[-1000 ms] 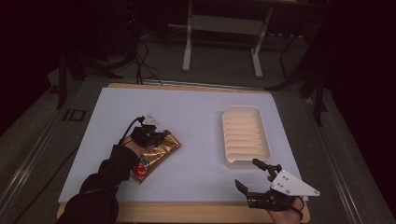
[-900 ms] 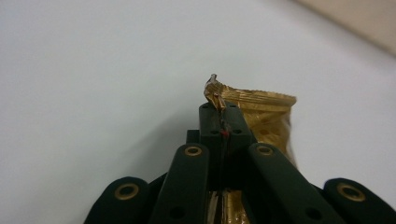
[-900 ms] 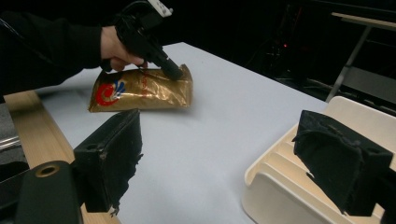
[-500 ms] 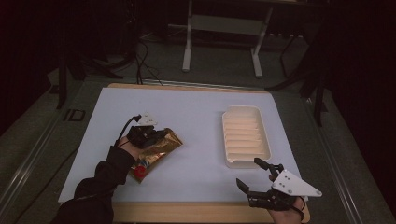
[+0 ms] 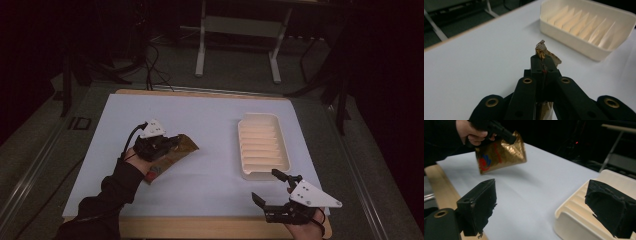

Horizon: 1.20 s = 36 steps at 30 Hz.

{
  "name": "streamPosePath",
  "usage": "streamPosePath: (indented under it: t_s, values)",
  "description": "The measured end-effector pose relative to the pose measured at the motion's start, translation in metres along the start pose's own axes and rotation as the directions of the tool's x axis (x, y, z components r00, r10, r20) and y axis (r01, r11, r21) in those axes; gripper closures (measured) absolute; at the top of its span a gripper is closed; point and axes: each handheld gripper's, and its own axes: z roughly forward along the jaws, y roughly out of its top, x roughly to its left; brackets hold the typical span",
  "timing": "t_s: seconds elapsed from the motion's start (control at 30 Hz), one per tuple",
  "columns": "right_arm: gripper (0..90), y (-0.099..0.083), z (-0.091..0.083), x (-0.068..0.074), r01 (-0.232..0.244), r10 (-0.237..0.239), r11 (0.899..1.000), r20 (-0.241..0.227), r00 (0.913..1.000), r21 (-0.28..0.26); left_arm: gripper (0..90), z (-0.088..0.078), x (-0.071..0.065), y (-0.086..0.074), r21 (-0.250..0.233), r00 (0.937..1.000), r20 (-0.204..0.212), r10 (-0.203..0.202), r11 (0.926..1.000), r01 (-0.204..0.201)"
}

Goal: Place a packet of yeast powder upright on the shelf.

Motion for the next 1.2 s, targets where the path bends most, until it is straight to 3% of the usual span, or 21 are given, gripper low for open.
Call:
streamPosePath:
  t_s: [0.2, 0.23, 0.3, 0.4, 0.47, 0.57, 0.6, 0.73, 0.77, 0.8, 0.87, 0.93, 0.97, 1.07, 1.13, 1.2]
  values:
    - [12.6, 0.005, -0.001, 0.000, 0.014, -0.014, 1.000, 0.007, 0.9999, 0.027, 90.0, -0.005, -0.013, 0.004, -0.050, 0.9996, 0.021, 0.020, 0.9986, -0.019]
    - [12.8, 0.006, -0.002, 0.000, 0.012, -0.012, 1.000, 0.007, 0.9999, 0.024, 90.0, -0.006, -0.015, 0.004, -0.064, 0.9989, 0.042, 0.020, 0.9978, -0.017]
    - [12.6, 0.009, -0.001, -0.001, 0.014, -0.014, 0.999, 0.007, 0.9999, 0.035, 90.0, -0.008, -0.019, 0.004, -0.089, 0.9989, 0.045, 0.011, 0.9960, -0.007]
    - [12.8, 0.014, -0.001, -0.003, 0.000, 0.000, 1.000, -0.007, 1.0000, 0.030, 90.0, -0.010, -0.023, 0.004, -0.146, 0.9970, 0.078, -0.005, 0.9892, 0.017]
    - [13.5, 0.018, -0.001, -0.005, 0.001, -0.001, 1.000, -0.014, 0.9999, 0.020, 90.0, -0.011, -0.025, 0.002, -0.199, 0.9930, 0.118, -0.010, 0.9794, 0.034]
    - [13.9, 0.021, 0.000, -0.006, 0.009, -0.009, 1.000, -0.026, 0.9996, 0.017, 90.0, -0.010, -0.027, 0.001, -0.211, 0.9910, 0.132, -0.022, 0.9763, 0.050]
    - [14.0, 0.024, 0.000, -0.006, 0.019, -0.019, 1.000, -0.027, 0.9995, 0.009, 90.0, -0.009, -0.029, -0.003, -0.244, 0.9858, 0.163, -0.037, 0.9668, 0.077]
    - [14.0, 0.033, 0.007, -0.008, 0.053, -0.052, 0.999, -0.035, 0.9980, 0.010, 90.0, -0.007, -0.033, -0.006, -0.285, 0.9762, 0.212, -0.046, 0.9526, 0.107]
    - [14.1, 0.035, 0.009, -0.008, 0.061, -0.061, 0.998, -0.040, 0.9974, 0.015, 90.0, -0.007, -0.034, -0.007, -0.311, 0.9730, 0.227, -0.043, 0.9433, 0.115]
    - [14.1, 0.038, 0.011, -0.008, 0.066, -0.065, 0.998, -0.046, 0.9968, 0.021, 90.0, -0.007, -0.035, -0.008, -0.320, 0.9735, 0.225, -0.042, 0.9404, 0.115]
    - [14.2, 0.042, 0.015, -0.008, 0.073, -0.071, 0.997, -0.061, 0.9956, 0.030, 90.0, -0.007, -0.038, -0.009, -0.345, 0.9657, 0.256, -0.045, 0.9290, 0.134]
    - [14.2, 0.044, 0.017, -0.008, 0.074, -0.072, 0.997, -0.066, 0.9952, 0.032, 90.0, -0.007, -0.039, -0.009, -0.351, 0.9665, 0.253, -0.041, 0.9273, 0.131]
    - [14.2, 0.047, 0.018, -0.008, 0.077, -0.075, 0.997, -0.067, 0.9950, 0.029, 90.0, -0.006, -0.042, -0.011, -0.368, 0.9611, 0.274, -0.034, 0.9195, 0.137]
    - [14.9, 0.059, 0.027, -0.010, 0.086, -0.081, 0.996, -0.106, 0.9910, 0.039, 90.0, -0.003, -0.046, -0.013, -0.385, 0.9558, 0.293, -0.023, 0.9121, 0.140]
    - [16.1, 0.065, 0.032, -0.012, 0.096, -0.089, 0.994, -0.124, 0.9882, 0.047, 90.0, -0.001, -0.047, -0.016, -0.396, 0.9466, 0.321, -0.028, 0.9039, 0.161]
    - [16.9, 0.070, 0.037, -0.013, 0.104, -0.096, 0.993, -0.135, 0.9863, 0.054, 90.0, 0.001, -0.049, -0.018, -0.408, 0.9418, 0.334, -0.035, 0.8952, 0.179]
